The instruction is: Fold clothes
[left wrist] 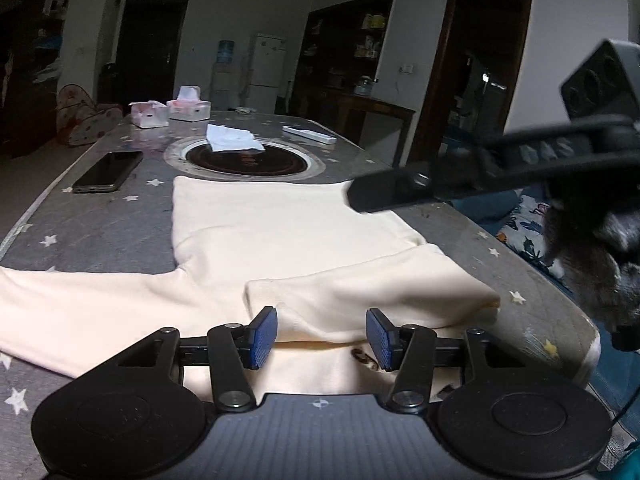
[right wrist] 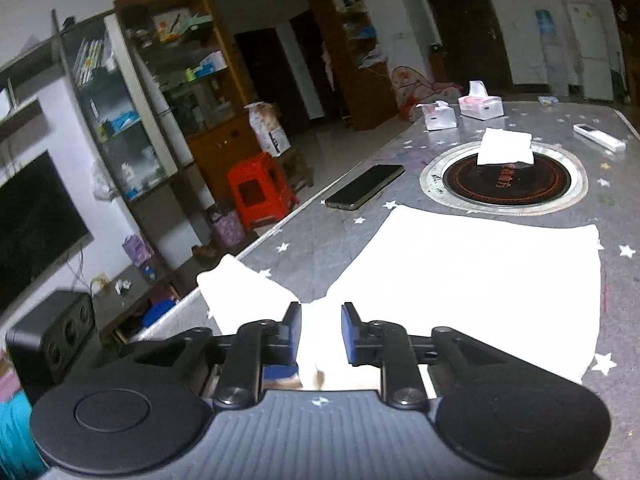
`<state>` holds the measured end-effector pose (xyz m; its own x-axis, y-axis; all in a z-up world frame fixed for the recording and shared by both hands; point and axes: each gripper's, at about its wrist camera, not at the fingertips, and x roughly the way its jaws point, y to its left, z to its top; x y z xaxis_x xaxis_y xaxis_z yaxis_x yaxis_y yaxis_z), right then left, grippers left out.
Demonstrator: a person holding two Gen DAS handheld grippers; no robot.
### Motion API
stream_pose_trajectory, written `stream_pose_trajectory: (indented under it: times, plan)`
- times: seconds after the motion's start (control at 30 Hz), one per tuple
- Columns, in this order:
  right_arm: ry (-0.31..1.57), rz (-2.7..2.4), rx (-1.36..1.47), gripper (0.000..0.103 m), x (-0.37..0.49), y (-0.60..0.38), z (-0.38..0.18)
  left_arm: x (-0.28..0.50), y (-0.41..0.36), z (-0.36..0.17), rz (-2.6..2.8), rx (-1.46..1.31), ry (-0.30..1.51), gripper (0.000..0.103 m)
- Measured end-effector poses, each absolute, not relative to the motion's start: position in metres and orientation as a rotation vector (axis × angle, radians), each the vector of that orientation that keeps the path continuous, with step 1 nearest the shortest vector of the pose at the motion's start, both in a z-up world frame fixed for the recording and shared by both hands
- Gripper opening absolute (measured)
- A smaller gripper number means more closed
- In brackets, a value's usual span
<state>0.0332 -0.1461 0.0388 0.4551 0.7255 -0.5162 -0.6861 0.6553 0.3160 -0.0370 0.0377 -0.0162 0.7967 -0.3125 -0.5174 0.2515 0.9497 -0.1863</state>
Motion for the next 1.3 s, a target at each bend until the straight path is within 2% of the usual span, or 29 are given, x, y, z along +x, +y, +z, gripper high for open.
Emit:
stream_pose_trajectory:
  times: [0.13,0.2,0.27,0.33,0.4,0.47,0.5,0.53,0.57,0.67,0.93,0.97,1.1,1.17,1.3]
  plan:
    - [0.688,0.804,-0.002,0.027,0.026,-0.171,0.031,-0.034,0.042,-0.015,-0.288,-0.115,0.569,0.053]
    - [0.7,0.762,-0.037,0.034,0.023,-0.186,0.027,-0.03,0.044,-0.016,-0.273,-0.123,0.575,0.053]
    - [0.713,0.719,-0.072,0.035,0.019,-0.201,0.021,-0.026,0.046,-0.018,-0.26,-0.131,0.587,0.053]
    - [0.729,0.672,-0.106,0.041,0.013,-0.215,0.011,-0.021,0.046,-0.021,-0.247,-0.133,0.609,0.051]
    - [0.749,0.639,-0.112,0.041,0.009,-0.227,0.003,-0.017,0.045,-0.024,-0.243,-0.131,0.626,0.05]
    - [0.761,0.621,-0.086,0.041,0.009,-0.238,-0.003,-0.016,0.043,-0.021,-0.239,-0.116,0.617,0.039]
    - [0.76,0.612,-0.072,0.041,0.01,-0.242,-0.004,-0.015,0.042,-0.019,-0.237,-0.109,0.612,0.037]
    - [0.754,0.607,-0.062,0.041,0.011,-0.244,-0.003,-0.014,0.041,-0.018,-0.235,-0.102,0.608,0.03]
    - [0.743,0.6,-0.05,0.041,0.013,-0.246,-0.002,-0.013,0.04,-0.016,-0.233,-0.094,0.603,0.017]
    - [0.716,0.588,-0.029,0.041,0.024,-0.249,0.001,-0.011,0.037,-0.012,-0.227,-0.073,0.589,0.008]
    - [0.7,0.586,-0.044,0.041,0.045,-0.236,-0.01,-0.011,0.035,-0.002,-0.196,-0.021,0.54,0.007]
    - [0.704,0.588,-0.053,0.041,0.046,-0.233,-0.013,-0.01,0.036,-0.005,-0.189,-0.014,0.556,0.012]
    - [0.712,0.589,-0.088,0.041,0.047,-0.227,-0.018,-0.01,0.044,-0.02,-0.142,0.006,0.647,0.016]
    - [0.7,0.592,-0.105,0.041,0.047,-0.225,-0.016,-0.01,0.046,-0.018,-0.12,0.003,0.649,0.026]
    - [0.676,0.599,-0.126,0.041,0.051,-0.219,-0.011,-0.007,0.039,-0.008,-0.166,-0.022,0.608,0.028]
